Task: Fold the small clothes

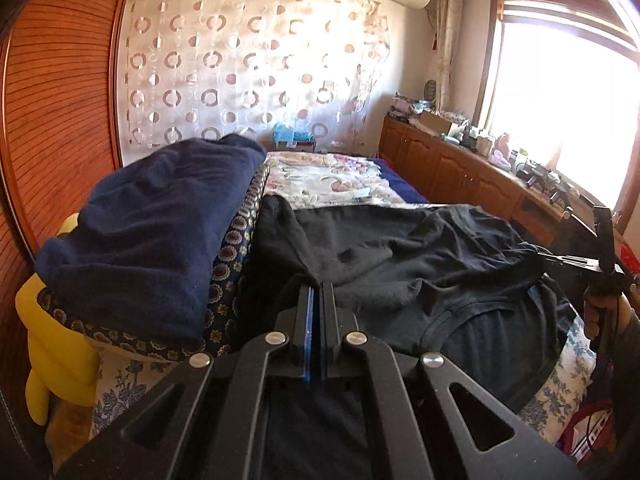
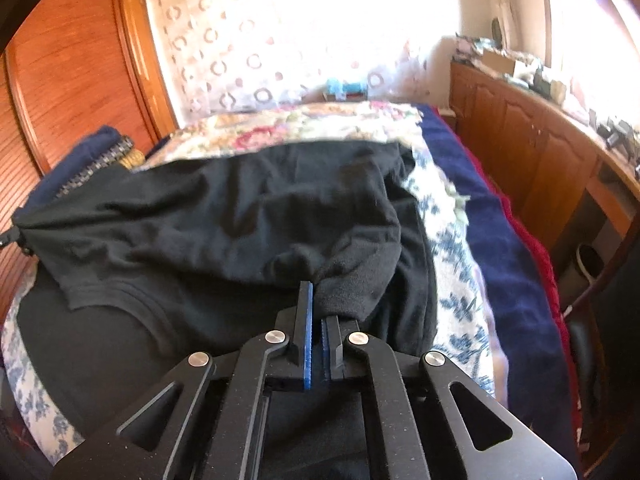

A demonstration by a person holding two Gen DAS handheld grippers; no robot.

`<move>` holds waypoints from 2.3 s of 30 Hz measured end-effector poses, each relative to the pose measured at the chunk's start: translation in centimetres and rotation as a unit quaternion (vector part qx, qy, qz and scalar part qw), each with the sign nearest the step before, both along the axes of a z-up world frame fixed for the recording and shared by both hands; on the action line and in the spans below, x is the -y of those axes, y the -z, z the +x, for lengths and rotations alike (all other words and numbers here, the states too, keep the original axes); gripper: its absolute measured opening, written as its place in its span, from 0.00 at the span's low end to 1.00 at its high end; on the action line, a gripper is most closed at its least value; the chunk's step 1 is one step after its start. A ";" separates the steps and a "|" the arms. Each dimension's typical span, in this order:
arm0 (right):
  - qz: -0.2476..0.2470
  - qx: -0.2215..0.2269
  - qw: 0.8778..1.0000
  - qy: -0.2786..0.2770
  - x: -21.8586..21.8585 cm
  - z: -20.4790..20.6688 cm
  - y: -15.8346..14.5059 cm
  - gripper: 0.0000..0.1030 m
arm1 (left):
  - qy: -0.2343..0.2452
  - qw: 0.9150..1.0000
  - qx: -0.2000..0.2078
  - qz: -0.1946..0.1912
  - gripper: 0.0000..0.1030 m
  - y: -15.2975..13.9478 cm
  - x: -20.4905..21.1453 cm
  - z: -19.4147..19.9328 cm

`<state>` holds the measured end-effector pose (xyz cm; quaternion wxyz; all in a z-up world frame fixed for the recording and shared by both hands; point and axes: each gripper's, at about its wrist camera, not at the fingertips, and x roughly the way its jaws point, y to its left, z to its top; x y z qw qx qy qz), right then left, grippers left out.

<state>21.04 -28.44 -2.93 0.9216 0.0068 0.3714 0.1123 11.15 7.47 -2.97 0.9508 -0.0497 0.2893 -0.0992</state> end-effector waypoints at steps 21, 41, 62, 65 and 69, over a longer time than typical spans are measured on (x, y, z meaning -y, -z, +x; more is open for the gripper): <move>-0.022 0.015 1.000 -0.015 0.1 -2.2 -1.5 0.00 | 0.020 0.995 -0.095 0.014 0.26 4.6 -0.5 0.3; -0.033 0.007 0.999 -0.023 -0.3 -2.3 -0.1 0.00 | 0.005 0.994 -0.104 0.040 0.03 5.6 -0.1 4.1; -0.007 0.020 0.998 -0.051 2.4 -8.6 -5.8 0.00 | 0.016 0.998 -0.052 0.031 0.11 -1.1 -1.3 -0.3; -0.034 -0.013 0.999 -0.035 2.2 -7.8 -3.0 0.01 | 0.013 0.996 -0.082 0.034 0.21 1.2 -1.6 0.1; -0.040 -0.017 0.999 -0.016 2.3 -7.4 -1.8 0.25 | 0.012 0.995 -0.096 0.032 0.31 2.8 -2.0 -0.5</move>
